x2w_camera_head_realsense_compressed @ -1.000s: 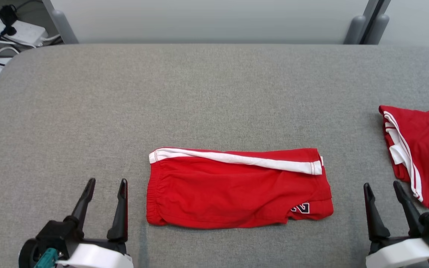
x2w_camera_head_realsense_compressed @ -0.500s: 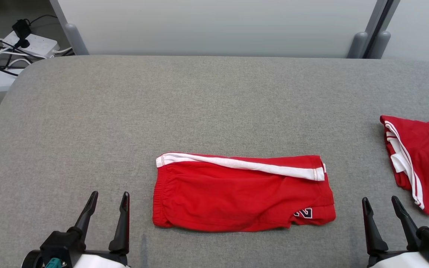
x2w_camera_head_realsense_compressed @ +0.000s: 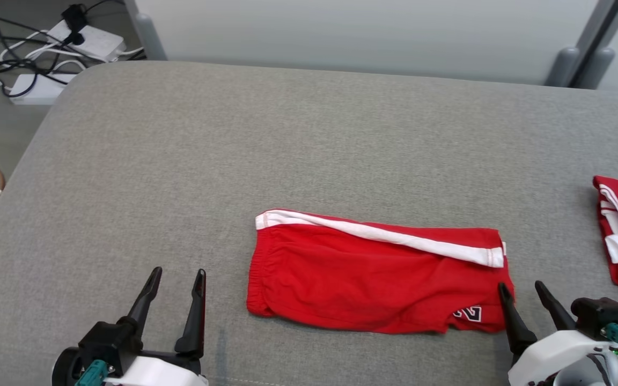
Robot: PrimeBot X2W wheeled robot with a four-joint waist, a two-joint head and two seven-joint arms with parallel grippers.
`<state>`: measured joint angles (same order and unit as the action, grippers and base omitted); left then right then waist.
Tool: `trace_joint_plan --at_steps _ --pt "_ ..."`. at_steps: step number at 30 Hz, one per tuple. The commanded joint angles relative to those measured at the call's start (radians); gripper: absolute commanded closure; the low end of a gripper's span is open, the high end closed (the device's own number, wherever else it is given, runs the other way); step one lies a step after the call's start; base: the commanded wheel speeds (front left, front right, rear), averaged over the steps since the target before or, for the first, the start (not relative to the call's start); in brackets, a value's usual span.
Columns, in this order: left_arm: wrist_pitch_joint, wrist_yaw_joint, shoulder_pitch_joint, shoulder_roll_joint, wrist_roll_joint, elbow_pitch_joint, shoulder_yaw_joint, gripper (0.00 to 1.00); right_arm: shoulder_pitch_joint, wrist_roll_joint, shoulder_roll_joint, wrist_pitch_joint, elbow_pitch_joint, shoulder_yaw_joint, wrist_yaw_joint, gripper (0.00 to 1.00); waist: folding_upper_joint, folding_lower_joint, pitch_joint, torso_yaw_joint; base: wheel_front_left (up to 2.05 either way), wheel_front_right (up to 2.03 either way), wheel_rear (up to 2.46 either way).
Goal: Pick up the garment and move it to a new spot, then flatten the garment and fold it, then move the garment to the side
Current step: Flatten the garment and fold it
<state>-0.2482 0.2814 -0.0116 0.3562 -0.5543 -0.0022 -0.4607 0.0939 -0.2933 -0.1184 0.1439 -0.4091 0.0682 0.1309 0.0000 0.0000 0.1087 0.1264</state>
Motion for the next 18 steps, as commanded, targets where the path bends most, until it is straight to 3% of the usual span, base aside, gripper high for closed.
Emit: trace_joint_plan --at_steps 1,12,13,14,16,18 --pt "-0.01 -0.007 -0.057 0.003 0.001 -0.008 0.032 0.0 0.044 -0.028 -0.015 -0.016 -0.023 0.033 0.0 0.0 0.0 0.0 0.007 0.021 0.0 0.0 0.0" --pt "-0.012 -0.025 -0.073 -0.016 0.008 0.014 0.037 0.0 0.13 -0.09 0.005 -0.047 -0.188 0.082 0.0 0.0 0.0 0.0 0.021 0.048 0.0 0.0 0.0" --pt "-0.012 -0.026 -0.075 -0.016 0.009 0.014 0.039 0.0 0.136 -0.098 0.007 -0.046 -0.198 0.087 0.0 0.05 0.0 0.0 0.023 0.048 0.0 0.0 0.0" --pt "-0.012 -0.026 -0.075 -0.016 0.012 0.014 0.041 0.0 0.142 -0.109 0.01 -0.047 -0.209 0.09 0.0 0.28 0.0 0.0 0.024 0.047 0.0 0.0 0.0" --pt "-0.013 -0.027 -0.077 -0.017 0.013 0.014 0.044 0.0 0.154 -0.128 0.012 -0.047 -0.226 0.1 0.0 1.0 0.0 0.0 0.027 0.044 0.0 0.0 0.0" --pt "-0.013 -0.029 -0.078 -0.018 0.014 0.014 0.048 0.0 0.164 -0.152 0.014 -0.049 -0.243 0.104 0.0 1.0 0.0 0.0 0.029 0.04 0.0 0.0 0.0"
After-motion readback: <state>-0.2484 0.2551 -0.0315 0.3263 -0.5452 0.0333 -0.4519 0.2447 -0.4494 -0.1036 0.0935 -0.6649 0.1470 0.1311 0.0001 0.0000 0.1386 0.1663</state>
